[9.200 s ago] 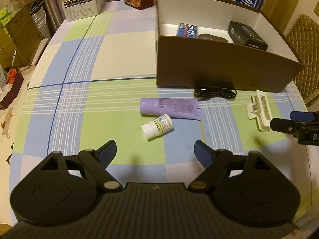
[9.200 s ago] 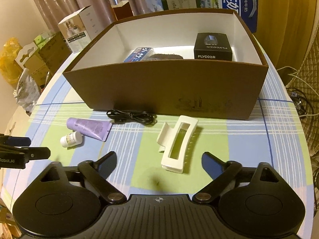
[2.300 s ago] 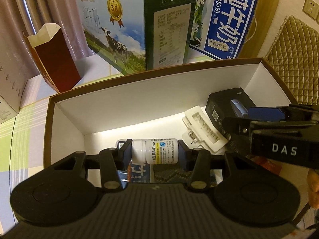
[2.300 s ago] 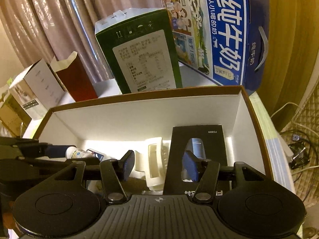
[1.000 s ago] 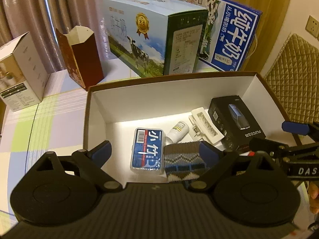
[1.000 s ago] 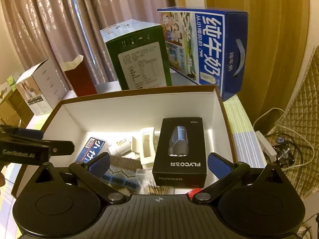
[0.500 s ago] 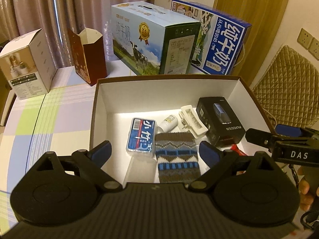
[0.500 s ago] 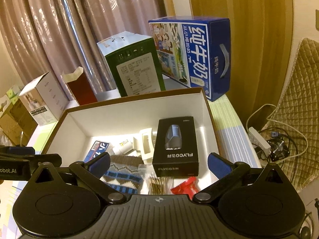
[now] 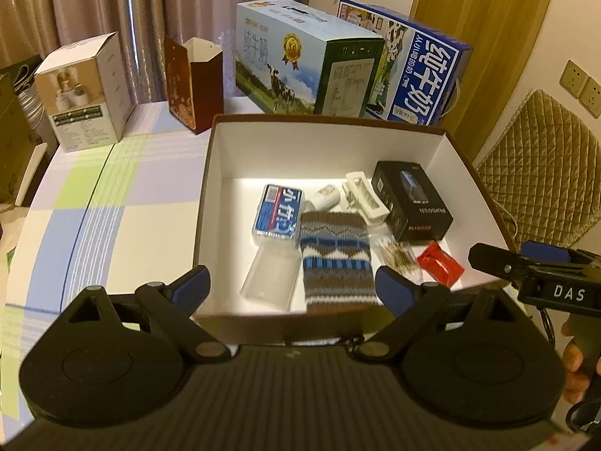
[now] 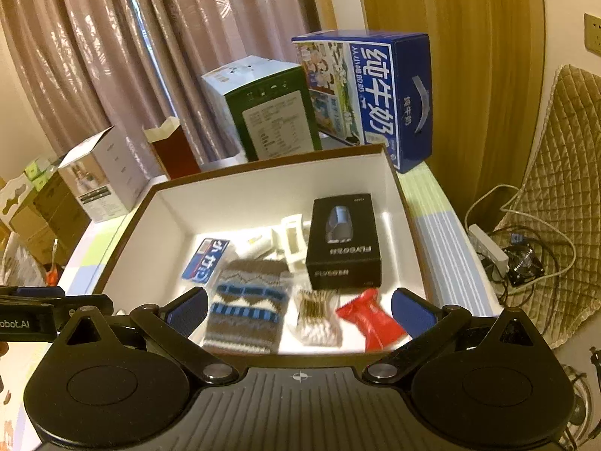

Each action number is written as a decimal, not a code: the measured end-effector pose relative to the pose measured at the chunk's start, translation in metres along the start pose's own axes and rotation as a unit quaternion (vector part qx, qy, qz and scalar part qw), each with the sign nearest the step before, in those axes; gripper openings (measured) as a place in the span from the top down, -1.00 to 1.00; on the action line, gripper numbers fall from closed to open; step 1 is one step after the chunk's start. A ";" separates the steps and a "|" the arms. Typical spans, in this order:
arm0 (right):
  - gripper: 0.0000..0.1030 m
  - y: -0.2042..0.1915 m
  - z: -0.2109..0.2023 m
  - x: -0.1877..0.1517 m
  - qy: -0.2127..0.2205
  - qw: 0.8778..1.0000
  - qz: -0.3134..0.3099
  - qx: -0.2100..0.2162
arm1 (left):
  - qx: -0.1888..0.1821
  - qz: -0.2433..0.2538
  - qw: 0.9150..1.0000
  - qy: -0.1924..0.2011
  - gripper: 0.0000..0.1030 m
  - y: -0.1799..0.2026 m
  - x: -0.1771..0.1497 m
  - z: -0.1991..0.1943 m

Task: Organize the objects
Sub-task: 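Withdraw both tools from the box back toward the table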

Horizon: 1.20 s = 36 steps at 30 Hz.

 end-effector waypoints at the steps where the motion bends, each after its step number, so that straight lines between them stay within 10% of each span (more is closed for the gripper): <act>1: -0.96 -0.002 -0.003 -0.002 -0.001 1.000 0.000 0.001 | 0.000 -0.003 1.000 -0.001 -0.80 -0.001 -0.003 -0.003; 36: -0.96 -0.032 -0.062 -0.091 -0.062 0.997 -0.029 0.033 | 0.032 -0.019 0.998 -0.054 -0.80 -0.017 -0.113 -0.063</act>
Point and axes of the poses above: each gripper's, at about its wrist camera, not at the fingertips, and z roughly the way its jaws point, y to its right, x to its top, the point moved 9 cm from there along z, roughly the way its jaws point, and after that the axes turned 6 degrees about y, right-handed, at the moved point
